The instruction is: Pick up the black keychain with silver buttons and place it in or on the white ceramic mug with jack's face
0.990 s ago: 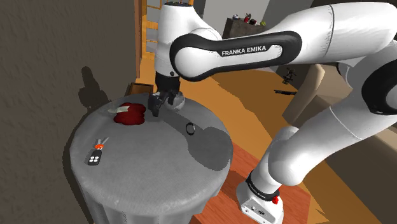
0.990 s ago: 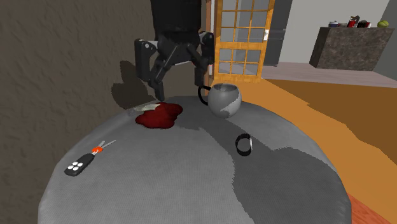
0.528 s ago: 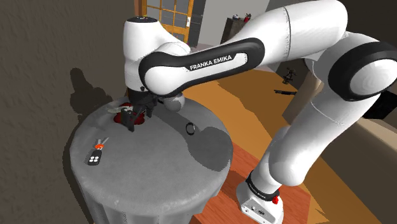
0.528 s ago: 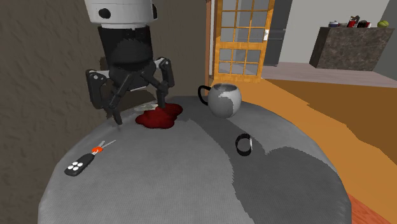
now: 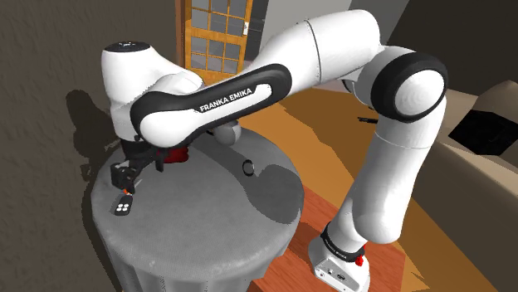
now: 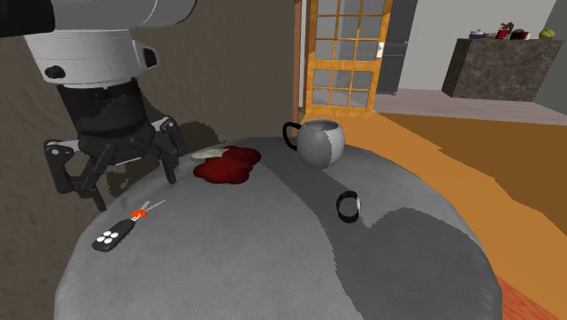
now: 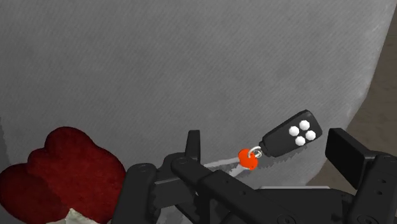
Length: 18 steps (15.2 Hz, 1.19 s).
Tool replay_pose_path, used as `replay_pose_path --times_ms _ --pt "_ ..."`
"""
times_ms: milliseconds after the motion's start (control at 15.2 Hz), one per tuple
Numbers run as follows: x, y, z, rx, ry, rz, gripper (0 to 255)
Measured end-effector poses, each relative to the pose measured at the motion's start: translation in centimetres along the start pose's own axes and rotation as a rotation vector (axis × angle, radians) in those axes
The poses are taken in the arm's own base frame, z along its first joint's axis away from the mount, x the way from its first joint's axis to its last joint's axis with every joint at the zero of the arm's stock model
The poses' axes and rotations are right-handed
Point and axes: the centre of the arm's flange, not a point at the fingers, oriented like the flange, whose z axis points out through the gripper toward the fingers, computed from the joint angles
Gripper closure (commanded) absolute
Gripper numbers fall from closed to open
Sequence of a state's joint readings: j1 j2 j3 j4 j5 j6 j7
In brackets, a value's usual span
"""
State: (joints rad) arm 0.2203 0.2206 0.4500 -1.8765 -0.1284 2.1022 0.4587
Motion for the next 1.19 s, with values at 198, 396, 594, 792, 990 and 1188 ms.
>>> replay_pose_path --times_ms 198,396,594,792,990,1188 --pt "1.6 -2.7 1.7 0.009 -0.007 -0.009 0" --pt "2.8 -4.4 3.5 0.014 -0.012 -0.014 0" --pt "3.0 -4.6 5.1 0.014 -0.012 -0.014 0" --pt "3.0 -4.7 6.6 0.014 -0.012 -0.014 0" --pt "3.0 -4.7 6.9 0.014 -0.012 -0.014 0" --pt "3.0 -4.7 6.9 0.014 -0.012 -0.014 0"
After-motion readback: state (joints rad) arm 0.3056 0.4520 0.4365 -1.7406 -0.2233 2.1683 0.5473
